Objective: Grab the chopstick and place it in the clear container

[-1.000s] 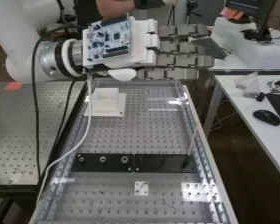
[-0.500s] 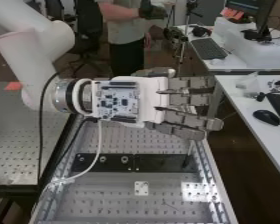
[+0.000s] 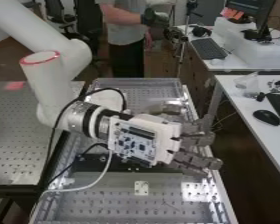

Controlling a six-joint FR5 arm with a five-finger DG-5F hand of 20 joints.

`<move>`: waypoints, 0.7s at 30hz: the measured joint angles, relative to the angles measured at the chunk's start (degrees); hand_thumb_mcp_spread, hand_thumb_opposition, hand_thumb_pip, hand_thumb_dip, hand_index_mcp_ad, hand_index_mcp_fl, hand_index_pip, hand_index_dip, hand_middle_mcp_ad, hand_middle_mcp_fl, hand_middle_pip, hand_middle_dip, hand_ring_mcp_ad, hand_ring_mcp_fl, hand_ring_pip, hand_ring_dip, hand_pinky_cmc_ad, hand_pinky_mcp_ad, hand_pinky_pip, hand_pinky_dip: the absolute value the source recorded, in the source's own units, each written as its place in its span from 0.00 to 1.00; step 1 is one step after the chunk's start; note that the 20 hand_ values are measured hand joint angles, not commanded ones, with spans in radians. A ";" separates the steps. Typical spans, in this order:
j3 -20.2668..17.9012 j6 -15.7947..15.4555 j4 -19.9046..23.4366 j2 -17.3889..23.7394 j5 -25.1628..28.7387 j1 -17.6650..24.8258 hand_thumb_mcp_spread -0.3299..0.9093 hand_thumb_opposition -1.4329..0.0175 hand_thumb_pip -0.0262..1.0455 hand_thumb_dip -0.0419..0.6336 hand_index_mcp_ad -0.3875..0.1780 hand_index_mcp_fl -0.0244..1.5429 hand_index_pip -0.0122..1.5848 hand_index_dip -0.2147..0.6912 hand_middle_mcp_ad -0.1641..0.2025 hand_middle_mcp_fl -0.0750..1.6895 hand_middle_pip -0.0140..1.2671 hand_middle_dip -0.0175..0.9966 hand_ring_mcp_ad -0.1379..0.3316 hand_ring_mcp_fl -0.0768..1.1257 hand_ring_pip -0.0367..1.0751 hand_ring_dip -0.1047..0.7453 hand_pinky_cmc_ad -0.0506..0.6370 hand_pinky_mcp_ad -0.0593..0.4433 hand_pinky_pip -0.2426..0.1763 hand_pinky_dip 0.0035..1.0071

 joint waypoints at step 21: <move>3.09 3.25 -4.31 -3.78 -2.77 0.31 0.62 0.46 0.71 0.54 0.53 0.26 0.31 0.44 0.64 0.41 0.11 0.65 0.65 0.29 0.10 0.38 0.46 0.36 0.37 0.12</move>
